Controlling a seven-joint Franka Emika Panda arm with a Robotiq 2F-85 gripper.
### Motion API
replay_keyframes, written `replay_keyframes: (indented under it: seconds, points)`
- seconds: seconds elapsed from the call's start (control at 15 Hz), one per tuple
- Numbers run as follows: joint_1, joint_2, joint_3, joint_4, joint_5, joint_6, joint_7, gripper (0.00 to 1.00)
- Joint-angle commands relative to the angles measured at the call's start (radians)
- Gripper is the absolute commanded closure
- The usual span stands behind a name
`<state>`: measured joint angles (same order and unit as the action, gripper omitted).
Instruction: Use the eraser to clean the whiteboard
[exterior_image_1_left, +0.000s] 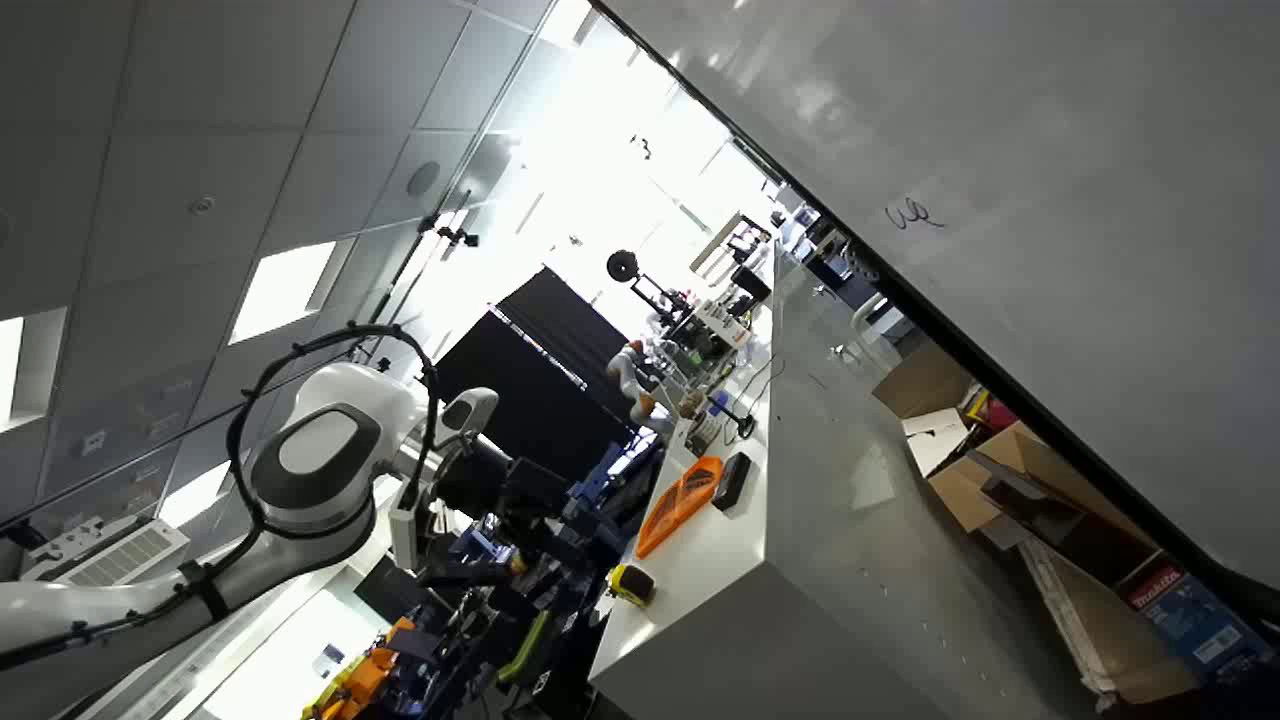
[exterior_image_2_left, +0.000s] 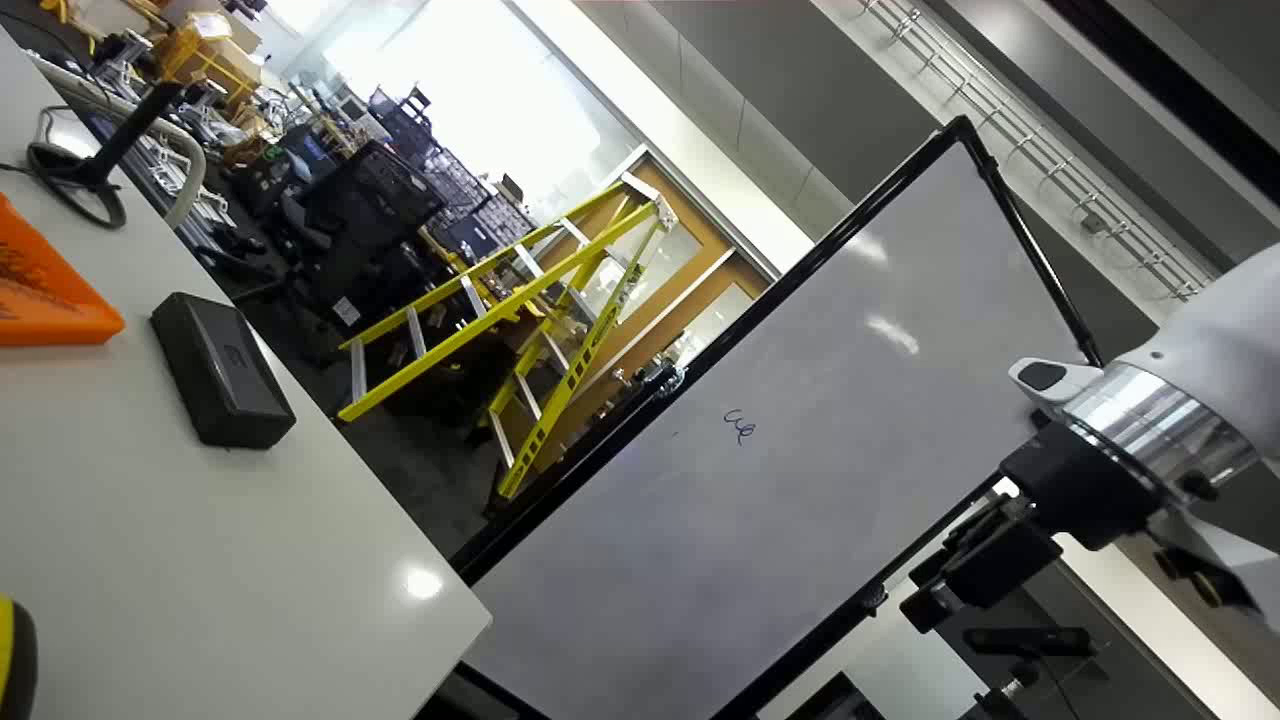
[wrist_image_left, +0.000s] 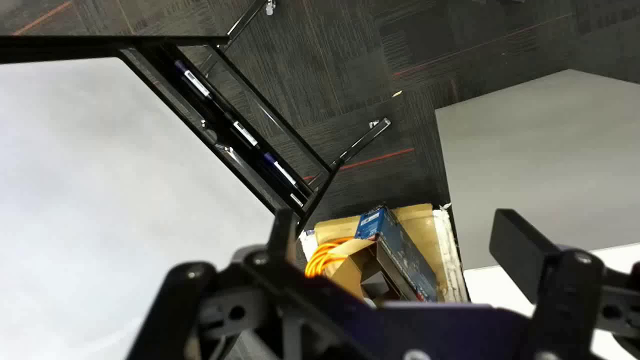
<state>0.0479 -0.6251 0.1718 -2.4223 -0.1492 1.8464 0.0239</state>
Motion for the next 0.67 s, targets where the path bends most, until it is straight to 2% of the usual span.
replay_keyframes:
  seconds: [0.0, 0.33, 0.6]
  points:
    - [0.02, 0.003, -0.015, 0.003, -0.01, -0.004, 0.009, 0.0]
    - [0.021, 0.01, -0.015, 0.009, -0.012, 0.016, 0.009, 0.0]
    - [0.009, 0.097, -0.012, 0.06, -0.018, 0.18, 0.032, 0.0]
